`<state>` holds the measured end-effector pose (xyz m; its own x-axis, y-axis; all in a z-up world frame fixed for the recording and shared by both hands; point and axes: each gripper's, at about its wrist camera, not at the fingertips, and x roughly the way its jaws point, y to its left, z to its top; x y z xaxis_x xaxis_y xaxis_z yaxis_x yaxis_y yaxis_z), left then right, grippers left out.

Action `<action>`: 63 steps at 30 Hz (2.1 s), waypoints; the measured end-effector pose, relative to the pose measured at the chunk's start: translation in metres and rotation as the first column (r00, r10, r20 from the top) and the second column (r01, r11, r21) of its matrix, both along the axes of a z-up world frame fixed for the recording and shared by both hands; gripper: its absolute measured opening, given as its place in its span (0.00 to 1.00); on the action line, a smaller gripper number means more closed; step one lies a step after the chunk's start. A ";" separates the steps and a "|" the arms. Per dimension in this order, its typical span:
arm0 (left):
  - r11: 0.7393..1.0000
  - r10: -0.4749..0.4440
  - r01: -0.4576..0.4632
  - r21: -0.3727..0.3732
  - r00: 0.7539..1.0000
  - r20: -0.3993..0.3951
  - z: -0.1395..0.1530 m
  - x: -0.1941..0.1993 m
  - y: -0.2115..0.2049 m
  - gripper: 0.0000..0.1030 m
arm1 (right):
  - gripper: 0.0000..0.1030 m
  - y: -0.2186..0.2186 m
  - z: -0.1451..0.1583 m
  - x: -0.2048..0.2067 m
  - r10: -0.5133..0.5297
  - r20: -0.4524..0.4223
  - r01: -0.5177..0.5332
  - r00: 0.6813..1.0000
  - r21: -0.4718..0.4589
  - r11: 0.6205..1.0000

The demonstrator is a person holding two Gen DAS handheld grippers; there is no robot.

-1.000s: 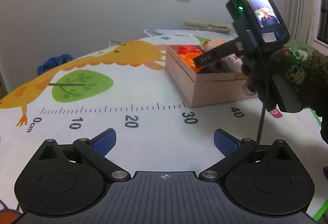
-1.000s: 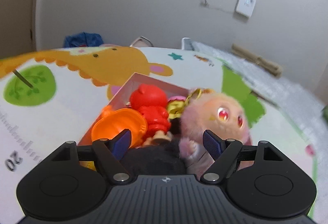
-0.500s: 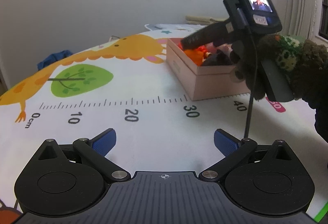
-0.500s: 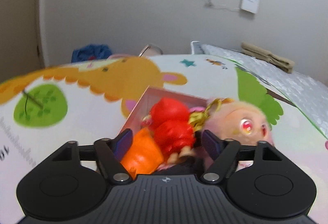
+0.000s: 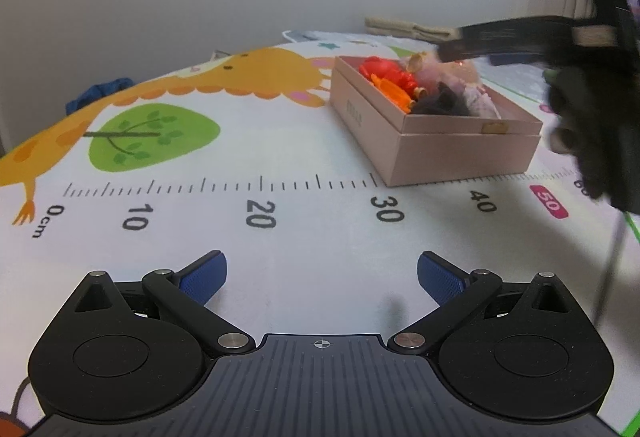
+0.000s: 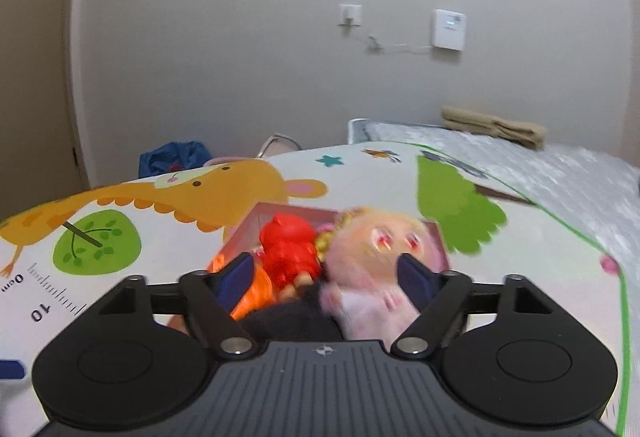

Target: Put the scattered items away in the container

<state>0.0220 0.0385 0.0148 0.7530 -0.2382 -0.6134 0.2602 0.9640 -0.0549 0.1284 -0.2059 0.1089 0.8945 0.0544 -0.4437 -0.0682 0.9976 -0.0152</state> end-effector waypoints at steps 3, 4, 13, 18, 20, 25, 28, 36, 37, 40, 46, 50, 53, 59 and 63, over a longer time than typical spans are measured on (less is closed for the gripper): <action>1.000 0.006 -0.006 -0.004 1.000 0.001 -0.003 0.008 -0.007 1.00 | 1.00 -0.009 -0.011 -0.033 -0.047 -0.016 0.048 0.999 0.035 0.998; 1.000 0.006 -0.006 -0.010 1.000 0.005 -0.004 0.011 -0.011 1.00 | 1.00 -0.011 -0.017 -0.045 -0.061 -0.024 0.062 0.998 0.037 0.997; 0.997 0.072 -0.072 0.009 0.997 0.003 -0.014 0.037 -0.055 1.00 | 1.00 -0.034 -0.076 -0.079 -0.250 -0.202 0.244 0.947 -0.056 0.968; 0.989 0.099 -0.100 0.112 0.995 0.011 -0.021 0.033 -0.077 1.00 | 1.00 -0.034 -0.084 -0.066 -0.248 -0.210 0.237 0.946 -0.079 0.968; 0.989 0.105 -0.105 0.100 0.994 0.003 -0.022 0.034 -0.075 1.00 | 1.00 -0.031 -0.085 -0.062 -0.235 -0.193 0.217 0.953 -0.109 0.970; 0.991 0.106 -0.105 0.080 0.994 -0.008 -0.022 0.035 -0.071 1.00 | 1.00 -0.048 -0.087 -0.055 -0.205 -0.230 0.209 0.951 -0.009 0.978; 0.991 0.106 -0.105 0.080 0.994 -0.007 -0.022 0.035 -0.071 1.00 | 1.00 -0.058 -0.089 -0.055 -0.188 -0.253 0.211 0.949 0.068 0.975; 0.991 0.105 -0.104 0.078 0.994 -0.006 -0.022 0.034 -0.069 1.00 | 1.00 -0.054 -0.090 -0.056 -0.192 -0.251 0.212 0.949 0.053 0.976; 0.991 0.105 -0.104 0.078 0.994 -0.007 -0.022 0.034 -0.069 1.00 | 1.00 -0.052 -0.090 -0.060 -0.194 -0.250 0.213 0.949 0.051 0.976; 0.991 0.107 -0.106 0.080 0.994 -0.006 -0.022 0.034 -0.071 1.00 | 1.00 -0.048 -0.088 -0.066 -0.197 -0.249 0.215 0.948 0.048 0.975; 0.991 0.104 -0.103 0.083 0.995 -0.005 -0.022 0.034 -0.070 1.00 | 1.00 -0.046 -0.089 -0.062 -0.197 -0.250 0.217 0.948 0.052 0.975; 0.991 0.104 -0.104 0.085 0.995 -0.005 -0.022 0.034 -0.072 1.00 | 1.00 -0.045 -0.089 -0.061 -0.197 -0.251 0.217 0.948 0.053 0.975; 0.991 0.106 -0.105 0.085 0.994 -0.005 -0.022 0.034 -0.072 1.00 | 1.00 -0.045 -0.089 -0.061 -0.197 -0.251 0.217 0.948 0.054 0.975; 0.991 0.104 -0.103 0.085 0.995 -0.005 -0.022 0.034 -0.071 1.00 | 1.00 -0.045 -0.089 -0.062 -0.198 -0.250 0.218 0.948 0.054 0.974; 0.991 0.103 -0.102 0.085 0.995 -0.004 -0.023 0.034 -0.072 1.00 | 1.00 -0.043 -0.089 -0.063 -0.199 -0.250 0.219 0.947 0.054 0.974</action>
<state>0.0556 -0.0339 -0.0077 0.7653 -0.1065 -0.6348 0.1593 0.9869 0.0265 0.0656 -0.2494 0.0197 0.7561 -0.0778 -0.6499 0.1502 0.9870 0.0565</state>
